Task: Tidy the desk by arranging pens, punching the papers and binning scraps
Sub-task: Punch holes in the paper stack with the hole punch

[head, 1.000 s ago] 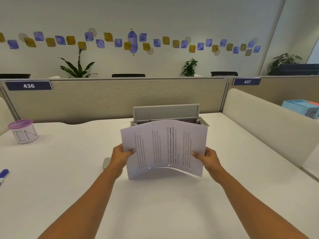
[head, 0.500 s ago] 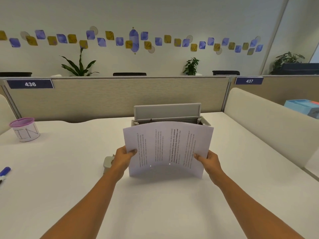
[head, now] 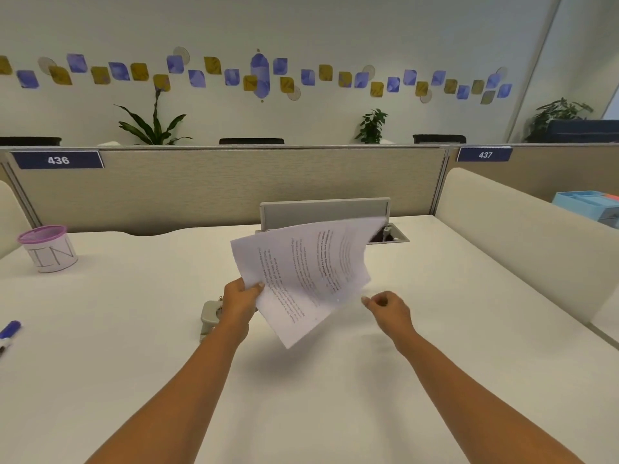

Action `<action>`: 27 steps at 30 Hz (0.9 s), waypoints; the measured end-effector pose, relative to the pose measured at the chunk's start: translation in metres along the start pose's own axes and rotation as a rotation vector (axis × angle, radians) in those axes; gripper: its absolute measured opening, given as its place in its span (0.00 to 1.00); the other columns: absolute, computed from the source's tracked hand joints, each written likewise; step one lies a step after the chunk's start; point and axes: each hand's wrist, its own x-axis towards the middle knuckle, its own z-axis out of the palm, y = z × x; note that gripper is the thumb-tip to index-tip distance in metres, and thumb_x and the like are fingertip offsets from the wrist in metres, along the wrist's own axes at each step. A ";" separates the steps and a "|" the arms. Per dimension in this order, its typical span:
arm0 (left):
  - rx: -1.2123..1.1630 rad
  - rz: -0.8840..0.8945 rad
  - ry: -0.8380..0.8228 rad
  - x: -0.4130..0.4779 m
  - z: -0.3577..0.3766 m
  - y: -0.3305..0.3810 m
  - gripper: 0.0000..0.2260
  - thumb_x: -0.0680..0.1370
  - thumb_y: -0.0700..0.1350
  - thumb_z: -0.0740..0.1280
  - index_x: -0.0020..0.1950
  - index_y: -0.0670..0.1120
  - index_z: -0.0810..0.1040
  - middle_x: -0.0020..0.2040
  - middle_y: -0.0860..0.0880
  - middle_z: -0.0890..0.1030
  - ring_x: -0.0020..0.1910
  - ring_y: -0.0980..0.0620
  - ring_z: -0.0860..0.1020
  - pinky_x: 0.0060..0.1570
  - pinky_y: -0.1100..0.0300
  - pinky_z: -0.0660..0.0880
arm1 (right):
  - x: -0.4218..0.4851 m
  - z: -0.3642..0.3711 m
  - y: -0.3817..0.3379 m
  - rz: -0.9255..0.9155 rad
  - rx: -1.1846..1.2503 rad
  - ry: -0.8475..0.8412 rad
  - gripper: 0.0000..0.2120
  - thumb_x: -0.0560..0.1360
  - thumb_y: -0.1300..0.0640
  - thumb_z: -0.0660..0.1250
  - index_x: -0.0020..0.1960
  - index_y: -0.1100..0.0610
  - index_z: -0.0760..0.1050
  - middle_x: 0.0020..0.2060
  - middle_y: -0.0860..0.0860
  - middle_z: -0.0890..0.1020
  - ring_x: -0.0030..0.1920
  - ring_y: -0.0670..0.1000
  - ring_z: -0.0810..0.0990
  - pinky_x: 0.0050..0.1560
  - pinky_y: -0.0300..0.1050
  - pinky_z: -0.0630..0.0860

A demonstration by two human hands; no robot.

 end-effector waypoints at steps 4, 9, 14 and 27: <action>-0.113 0.002 -0.041 -0.006 0.007 -0.001 0.14 0.78 0.34 0.61 0.63 0.37 0.73 0.60 0.39 0.78 0.54 0.43 0.76 0.54 0.50 0.73 | -0.008 0.015 -0.011 0.200 0.184 -0.322 0.20 0.75 0.43 0.63 0.56 0.59 0.73 0.49 0.54 0.80 0.45 0.53 0.80 0.37 0.41 0.77; -0.164 -0.012 -0.063 -0.015 0.017 -0.008 0.17 0.78 0.33 0.61 0.66 0.38 0.70 0.63 0.40 0.76 0.55 0.44 0.76 0.54 0.51 0.74 | -0.004 0.029 -0.017 0.111 0.450 -0.290 0.13 0.76 0.60 0.65 0.60 0.60 0.73 0.50 0.54 0.81 0.43 0.53 0.82 0.37 0.42 0.80; -0.188 -0.017 -0.062 -0.014 0.014 -0.013 0.15 0.76 0.32 0.63 0.63 0.39 0.72 0.62 0.41 0.77 0.54 0.45 0.77 0.51 0.52 0.75 | -0.003 0.024 -0.020 0.003 0.430 -0.218 0.14 0.75 0.67 0.63 0.60 0.58 0.72 0.55 0.57 0.81 0.49 0.56 0.81 0.38 0.42 0.79; 0.120 0.120 -0.159 0.004 -0.009 0.009 0.12 0.73 0.35 0.68 0.56 0.41 0.76 0.51 0.42 0.82 0.46 0.45 0.79 0.42 0.59 0.75 | 0.001 0.000 -0.042 -0.211 0.396 -0.019 0.12 0.76 0.64 0.63 0.60 0.59 0.74 0.55 0.57 0.81 0.55 0.57 0.79 0.55 0.51 0.77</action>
